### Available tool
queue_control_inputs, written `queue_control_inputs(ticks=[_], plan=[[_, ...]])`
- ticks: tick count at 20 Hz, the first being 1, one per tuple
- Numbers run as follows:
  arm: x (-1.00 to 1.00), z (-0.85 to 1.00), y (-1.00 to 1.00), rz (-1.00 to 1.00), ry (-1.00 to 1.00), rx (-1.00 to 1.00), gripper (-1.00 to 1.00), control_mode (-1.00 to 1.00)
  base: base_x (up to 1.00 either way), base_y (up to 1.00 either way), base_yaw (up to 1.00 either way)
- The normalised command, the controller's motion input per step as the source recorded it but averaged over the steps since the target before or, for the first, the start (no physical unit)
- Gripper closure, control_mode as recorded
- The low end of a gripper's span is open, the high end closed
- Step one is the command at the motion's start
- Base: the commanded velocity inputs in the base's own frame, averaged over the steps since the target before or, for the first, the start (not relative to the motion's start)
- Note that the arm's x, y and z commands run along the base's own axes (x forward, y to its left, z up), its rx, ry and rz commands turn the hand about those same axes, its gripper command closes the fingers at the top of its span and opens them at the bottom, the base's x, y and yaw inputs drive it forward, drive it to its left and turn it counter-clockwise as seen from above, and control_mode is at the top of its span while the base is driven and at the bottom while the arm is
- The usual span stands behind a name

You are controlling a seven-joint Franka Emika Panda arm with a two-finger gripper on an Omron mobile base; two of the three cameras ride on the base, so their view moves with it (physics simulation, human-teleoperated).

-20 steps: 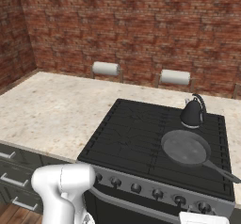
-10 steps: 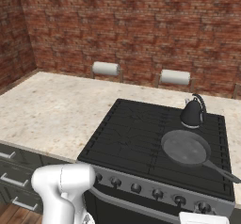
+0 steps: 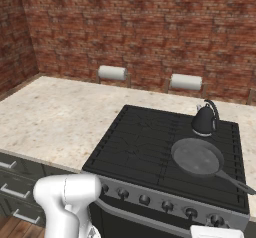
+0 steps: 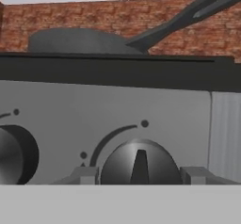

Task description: Pick the pan from the cabinet and place it on the stove. Then turn on the stove burner for the pan.

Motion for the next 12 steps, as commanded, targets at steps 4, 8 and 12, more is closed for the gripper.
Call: queue_control_inputs(ticks=[4,8,12], plan=[[0.00,0.05,-0.01,0.04,-0.15,-0.19,1.00,-1.00,0.00,0.00,0.00],[0.00,0.08,0.00,0.03,-0.17,-0.21,1.00,-1.00,0.00,0.00,0.00],[-0.03,0.13,0.00,0.03,-0.19,-0.24,1.00,-1.00,0.00,0.00,0.00]])
